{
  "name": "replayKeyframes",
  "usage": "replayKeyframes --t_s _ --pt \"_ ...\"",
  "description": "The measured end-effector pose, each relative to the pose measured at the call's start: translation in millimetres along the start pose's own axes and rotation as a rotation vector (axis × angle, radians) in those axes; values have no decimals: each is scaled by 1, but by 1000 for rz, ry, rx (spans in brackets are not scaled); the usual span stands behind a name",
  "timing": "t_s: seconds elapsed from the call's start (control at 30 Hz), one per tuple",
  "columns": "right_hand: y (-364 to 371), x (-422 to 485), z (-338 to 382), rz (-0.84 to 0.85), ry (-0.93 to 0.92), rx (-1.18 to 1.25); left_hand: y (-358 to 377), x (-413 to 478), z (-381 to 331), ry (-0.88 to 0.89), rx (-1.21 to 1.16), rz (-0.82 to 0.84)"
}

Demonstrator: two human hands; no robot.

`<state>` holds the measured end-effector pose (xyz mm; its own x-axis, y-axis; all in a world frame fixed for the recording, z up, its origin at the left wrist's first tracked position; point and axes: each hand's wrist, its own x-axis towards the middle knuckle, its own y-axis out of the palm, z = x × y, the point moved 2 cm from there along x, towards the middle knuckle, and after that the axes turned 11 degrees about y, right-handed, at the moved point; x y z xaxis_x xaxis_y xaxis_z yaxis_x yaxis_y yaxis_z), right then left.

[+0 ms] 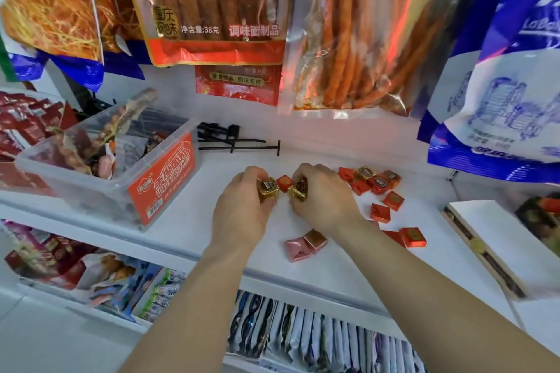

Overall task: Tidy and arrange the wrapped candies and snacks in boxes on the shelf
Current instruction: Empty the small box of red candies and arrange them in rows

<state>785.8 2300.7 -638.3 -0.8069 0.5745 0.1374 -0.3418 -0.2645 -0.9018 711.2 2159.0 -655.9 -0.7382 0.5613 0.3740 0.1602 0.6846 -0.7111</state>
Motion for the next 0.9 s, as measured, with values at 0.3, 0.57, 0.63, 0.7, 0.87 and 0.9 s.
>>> replayKeyframes --t_s 0.3,0.57,0.63,0.7,0.87,0.9 --pt "-46 -56 -14 -52 16 260 -23 -21 -31 95 -134 -63" --pt "-158 -200 -155 -77 236 174 19 -84 -146 207 -324 360" --pt "-187 -226 -195 -172 329 174 37 -101 -184 262 -338 454" --pt "-212 -242 -231 -321 411 196 57 -115 -220 327 -337 514" --pt "-236 -211 -298 -423 513 126 109 -122 -288 420 -349 515" --pt "-231 -200 -306 -362 516 102 119 -119 -296 406 -359 507"
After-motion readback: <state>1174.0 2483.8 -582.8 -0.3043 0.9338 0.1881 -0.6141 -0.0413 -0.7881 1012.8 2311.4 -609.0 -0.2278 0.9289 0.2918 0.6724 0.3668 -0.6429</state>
